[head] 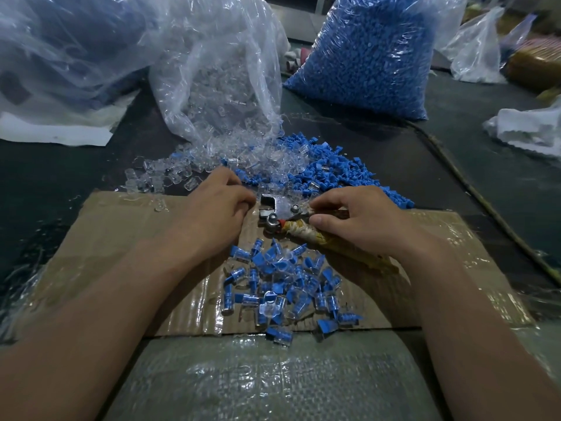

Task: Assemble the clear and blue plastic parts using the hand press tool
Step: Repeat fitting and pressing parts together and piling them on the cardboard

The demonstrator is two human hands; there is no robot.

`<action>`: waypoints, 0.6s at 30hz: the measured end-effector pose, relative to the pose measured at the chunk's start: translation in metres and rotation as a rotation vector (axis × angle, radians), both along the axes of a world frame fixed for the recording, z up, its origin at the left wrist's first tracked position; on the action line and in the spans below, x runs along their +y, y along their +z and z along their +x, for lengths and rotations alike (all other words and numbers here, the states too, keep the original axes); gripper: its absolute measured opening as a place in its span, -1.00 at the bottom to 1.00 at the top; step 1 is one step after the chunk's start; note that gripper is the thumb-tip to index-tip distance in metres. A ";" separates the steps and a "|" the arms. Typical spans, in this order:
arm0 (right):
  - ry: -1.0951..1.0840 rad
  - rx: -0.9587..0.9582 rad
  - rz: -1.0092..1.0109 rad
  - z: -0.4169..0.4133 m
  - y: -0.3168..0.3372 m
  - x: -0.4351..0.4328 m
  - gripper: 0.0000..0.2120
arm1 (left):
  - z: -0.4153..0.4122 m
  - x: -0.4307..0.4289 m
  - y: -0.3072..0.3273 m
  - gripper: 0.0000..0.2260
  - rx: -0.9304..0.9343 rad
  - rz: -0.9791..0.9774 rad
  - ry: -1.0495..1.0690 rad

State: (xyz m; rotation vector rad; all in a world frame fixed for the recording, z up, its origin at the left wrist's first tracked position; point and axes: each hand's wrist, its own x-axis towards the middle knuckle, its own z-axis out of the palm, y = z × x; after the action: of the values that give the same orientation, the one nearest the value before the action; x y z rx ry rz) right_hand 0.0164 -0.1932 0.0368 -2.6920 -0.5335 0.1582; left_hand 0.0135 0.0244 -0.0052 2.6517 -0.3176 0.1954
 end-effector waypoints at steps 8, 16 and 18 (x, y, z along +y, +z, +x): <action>0.016 -0.003 0.002 0.001 -0.001 0.001 -0.68 | -0.002 -0.002 0.003 -0.79 -0.083 -0.048 0.011; 0.023 -0.011 -0.007 0.002 -0.002 0.000 -0.69 | -0.001 0.000 0.007 -0.84 -0.063 0.004 -0.041; 0.026 -0.018 -0.012 0.002 -0.003 0.000 -0.69 | -0.002 0.000 0.008 -0.83 -0.063 0.015 -0.053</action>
State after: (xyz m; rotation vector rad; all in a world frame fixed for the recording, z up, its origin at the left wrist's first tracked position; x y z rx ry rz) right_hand 0.0186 -0.1930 0.0341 -2.7011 -0.5748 0.1443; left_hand 0.0118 0.0240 0.0026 2.6523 -0.4110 0.2609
